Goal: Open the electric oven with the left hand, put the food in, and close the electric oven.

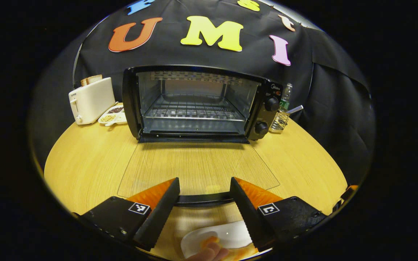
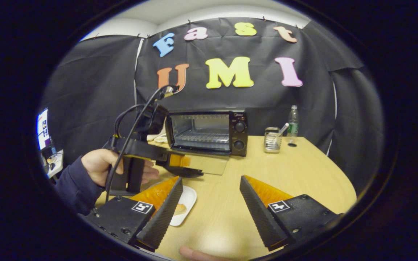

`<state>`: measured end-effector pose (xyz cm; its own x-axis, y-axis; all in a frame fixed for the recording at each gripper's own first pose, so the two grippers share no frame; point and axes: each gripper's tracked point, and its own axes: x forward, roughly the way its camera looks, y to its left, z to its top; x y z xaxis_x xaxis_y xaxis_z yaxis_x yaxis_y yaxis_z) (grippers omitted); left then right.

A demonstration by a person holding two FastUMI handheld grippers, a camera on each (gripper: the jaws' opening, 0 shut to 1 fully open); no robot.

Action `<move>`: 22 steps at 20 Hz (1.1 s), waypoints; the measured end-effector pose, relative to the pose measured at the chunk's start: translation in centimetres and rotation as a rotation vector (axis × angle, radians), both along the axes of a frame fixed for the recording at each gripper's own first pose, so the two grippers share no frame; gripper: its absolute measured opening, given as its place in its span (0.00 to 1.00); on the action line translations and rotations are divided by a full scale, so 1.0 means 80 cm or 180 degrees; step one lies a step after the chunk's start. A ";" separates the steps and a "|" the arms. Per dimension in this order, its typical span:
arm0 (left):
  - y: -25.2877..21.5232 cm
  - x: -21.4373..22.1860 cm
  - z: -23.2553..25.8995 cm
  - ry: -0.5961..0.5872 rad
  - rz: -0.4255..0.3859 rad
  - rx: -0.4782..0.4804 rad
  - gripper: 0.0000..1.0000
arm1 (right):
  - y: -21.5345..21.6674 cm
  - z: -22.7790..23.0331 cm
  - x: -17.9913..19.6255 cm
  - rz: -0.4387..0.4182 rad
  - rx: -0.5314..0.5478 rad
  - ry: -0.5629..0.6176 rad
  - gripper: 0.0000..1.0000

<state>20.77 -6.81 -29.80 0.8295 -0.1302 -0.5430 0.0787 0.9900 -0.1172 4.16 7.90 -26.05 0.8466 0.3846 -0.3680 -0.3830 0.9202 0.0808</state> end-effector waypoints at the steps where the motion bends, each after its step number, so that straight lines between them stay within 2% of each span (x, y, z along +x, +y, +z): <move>1: 0.009 -0.001 0.007 -0.0040 0.0042 -0.0011 0.92 | 0.017 -0.012 -0.002 0.0174 0.0010 0.0118 1.00; 4: 0.034 -0.010 0.026 -0.0135 0.0126 -0.0099 0.92 | 0.069 -0.047 -0.012 0.0657 0.0000 0.0507 0.97; 5: 0.042 -0.015 0.042 -0.0243 0.0139 -0.0145 0.92 | 0.086 -0.057 -0.014 0.0865 -0.0072 0.0602 1.00; 7: 0.065 -0.035 0.079 -0.0538 0.0181 -0.0176 0.92 | 0.112 -0.077 -0.017 0.1165 -0.0248 0.0699 0.94; 10: 0.101 -0.086 0.126 -0.0961 0.0232 -0.0109 0.92 | 0.127 -0.103 -0.008 0.1432 -0.0499 0.0948 1.00; 13: 0.131 -0.133 0.140 -0.1078 0.0357 -0.0140 0.93 | 0.136 -0.117 -0.010 0.1621 -0.0758 0.1057 0.94; 15: 0.148 -0.159 0.143 -0.1125 0.0456 -0.0234 0.93 | 0.133 -0.121 -0.012 0.1644 -0.0952 0.1031 0.87; 16: 0.156 -0.168 0.141 -0.1132 0.0498 -0.0271 0.93 | 0.133 -0.117 -0.014 0.1644 -0.0913 0.1026 0.90; 17: 0.159 -0.175 0.138 -0.1115 0.0514 -0.0331 0.93 | 0.135 -0.120 -0.019 0.1597 -0.0872 0.1075 0.83; 19: 0.160 -0.187 0.136 -0.1107 0.0518 -0.0455 0.94 | 0.136 -0.108 -0.013 0.1361 -0.0679 0.1105 0.68; 21: 0.159 -0.194 0.141 -0.1153 0.0466 -0.0435 0.94 | 0.146 -0.089 -0.006 0.1303 -0.0337 0.1112 0.54; 22: 0.158 -0.196 0.146 -0.1204 0.0426 -0.0411 0.94 | 0.153 -0.072 -0.004 0.1292 -0.0172 0.1063 0.53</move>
